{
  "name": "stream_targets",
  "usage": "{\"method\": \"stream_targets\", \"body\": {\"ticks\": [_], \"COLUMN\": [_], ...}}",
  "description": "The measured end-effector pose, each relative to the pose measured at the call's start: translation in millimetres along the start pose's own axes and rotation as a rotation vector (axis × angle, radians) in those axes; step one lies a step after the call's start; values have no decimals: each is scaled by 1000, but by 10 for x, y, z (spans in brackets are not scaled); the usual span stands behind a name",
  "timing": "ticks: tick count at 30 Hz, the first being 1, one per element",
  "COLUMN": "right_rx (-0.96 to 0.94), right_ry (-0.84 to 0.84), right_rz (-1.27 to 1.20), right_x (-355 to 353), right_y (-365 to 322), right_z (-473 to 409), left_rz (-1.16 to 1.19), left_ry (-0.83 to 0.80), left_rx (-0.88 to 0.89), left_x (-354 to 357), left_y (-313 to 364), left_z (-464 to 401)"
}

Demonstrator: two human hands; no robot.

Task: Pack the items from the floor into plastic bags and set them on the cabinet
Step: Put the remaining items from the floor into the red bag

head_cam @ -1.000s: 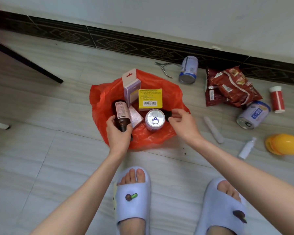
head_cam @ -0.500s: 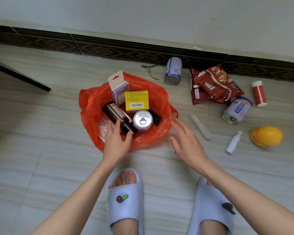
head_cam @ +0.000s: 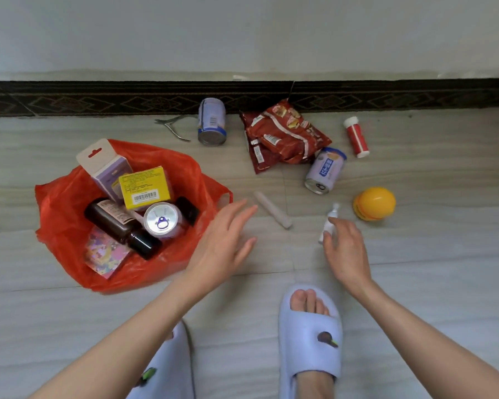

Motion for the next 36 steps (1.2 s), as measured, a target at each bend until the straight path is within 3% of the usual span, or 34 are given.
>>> {"method": "stream_targets", "body": {"ticks": [4,10,13,18,25,33,36], "right_rx": [61,361,421,408,320,111,-21], "right_ry": [-21,18,10,-22,2,-65,-146], "right_rz": [8,-163,-207,-184,-479,-742,-743], "right_x": [16,181,270,351,366,406,471], "right_y": [214,623,678,605,-50,-1211,-1674], "right_z": [-40,-241,-346,-478,-350,-237,-232], "left_rz": [-80,-162,-170,-207,-158,72,153], "left_ry": [-171,-307,-245,-220,-132,198,367], "left_rx": [-11,116,178,132,37,-162,-382], "left_x": [503,1009,1052,1052,569,-702,-1134], "left_y": [-28,-9,-51,-84,-74,-199,-515], "left_z": [-380,-764,-843,-884,-715,-274,-36]}}
Point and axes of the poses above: each hand's wrist, its own z-axis away from the middle knuckle, its own x-axis out of the palm, y = z × x, the point moved 9 cm from there along -z, towards the middle knuckle, and after that the axes turned 6 degrees about -x, right-handed, at the moved point
